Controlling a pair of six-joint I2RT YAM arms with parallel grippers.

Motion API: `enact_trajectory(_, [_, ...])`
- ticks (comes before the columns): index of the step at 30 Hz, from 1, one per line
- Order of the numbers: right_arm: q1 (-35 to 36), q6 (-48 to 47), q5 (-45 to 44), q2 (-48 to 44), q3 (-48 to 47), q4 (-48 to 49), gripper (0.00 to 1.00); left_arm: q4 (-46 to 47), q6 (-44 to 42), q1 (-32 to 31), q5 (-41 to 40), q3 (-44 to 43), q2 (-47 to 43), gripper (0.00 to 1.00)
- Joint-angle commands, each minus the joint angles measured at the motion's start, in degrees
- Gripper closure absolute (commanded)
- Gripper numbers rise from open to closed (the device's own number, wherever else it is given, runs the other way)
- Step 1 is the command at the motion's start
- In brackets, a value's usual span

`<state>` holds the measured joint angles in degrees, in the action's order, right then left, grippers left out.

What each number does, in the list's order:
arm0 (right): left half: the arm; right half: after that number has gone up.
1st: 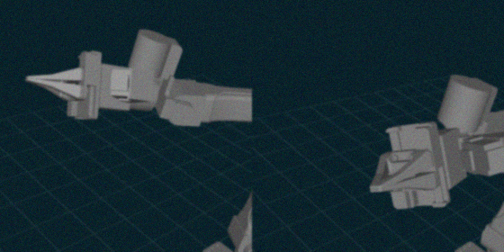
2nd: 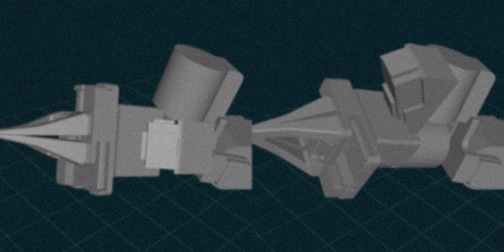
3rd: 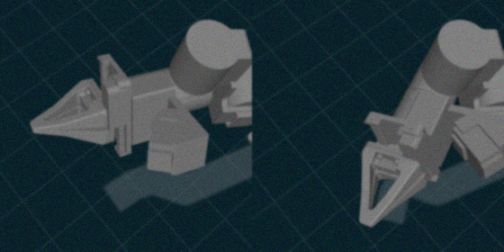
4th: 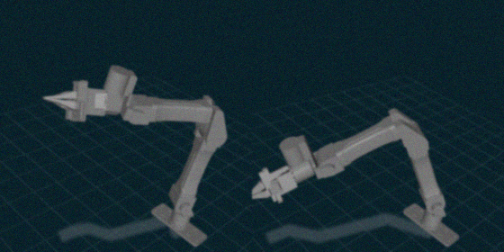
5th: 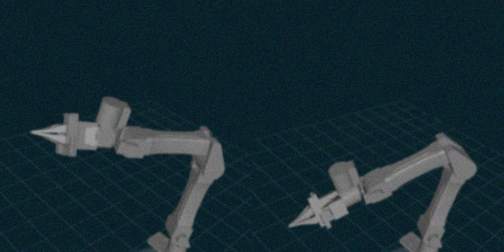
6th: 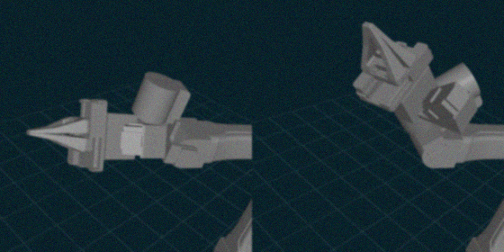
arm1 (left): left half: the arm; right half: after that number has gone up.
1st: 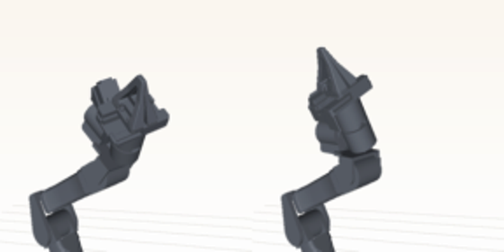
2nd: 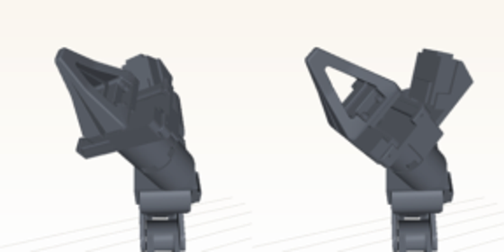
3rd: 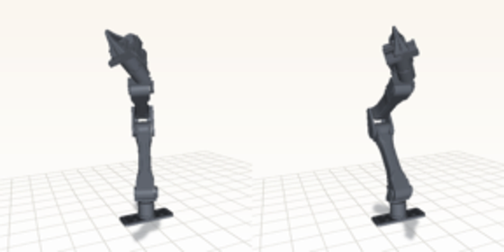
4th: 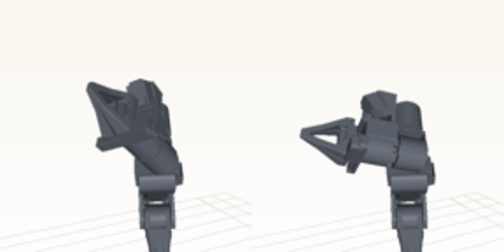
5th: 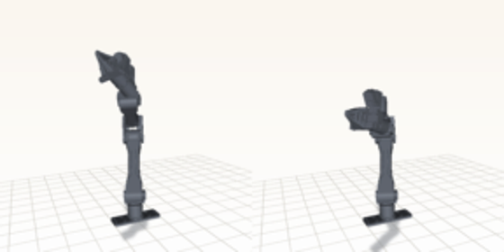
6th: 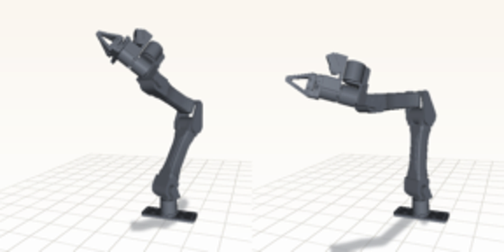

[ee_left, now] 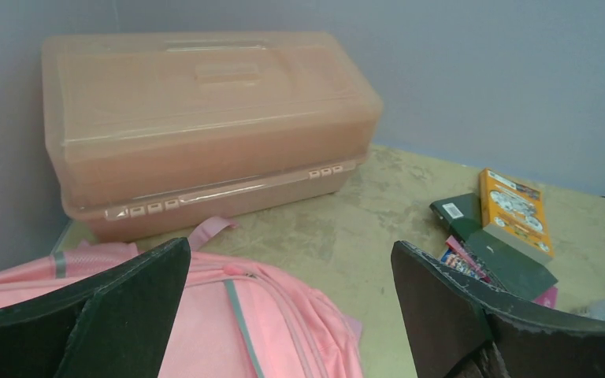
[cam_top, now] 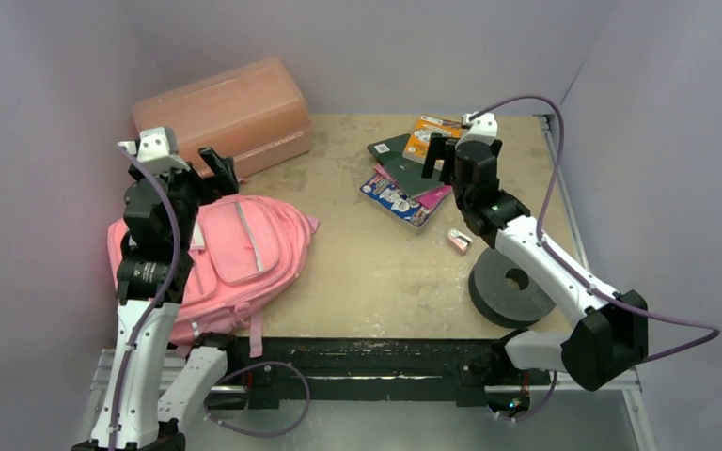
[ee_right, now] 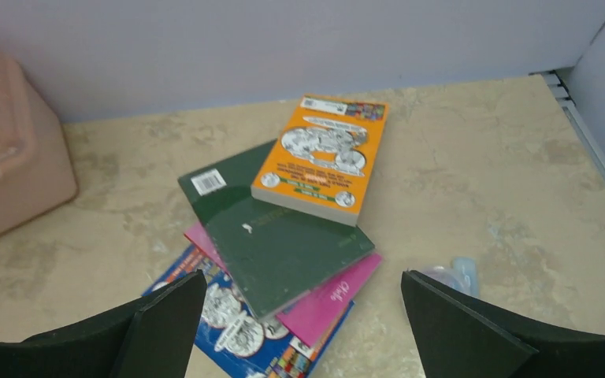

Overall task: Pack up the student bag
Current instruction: Unzip the student bag at the center of the board.

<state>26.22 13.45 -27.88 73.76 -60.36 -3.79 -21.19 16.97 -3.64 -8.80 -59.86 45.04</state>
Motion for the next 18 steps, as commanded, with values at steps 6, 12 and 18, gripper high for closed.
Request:
enact_trajectory(6, [0.2,9.5,16.0,4.1,-4.4,5.6,0.01,1.7,-0.8,-1.0,8.5,-2.5,1.9,0.0])
enact_trajectory(12, [1.4,18.9,29.6,10.5,-4.2,12.6,0.01,0.7,0.3,-0.9,9.2,-2.9,2.5,0.0])
enact_trajectory(18, [6.1,25.4,43.1,22.0,-7.0,18.4,0.01,-1.1,0.5,-0.9,9.7,-4.0,4.5,0.0])
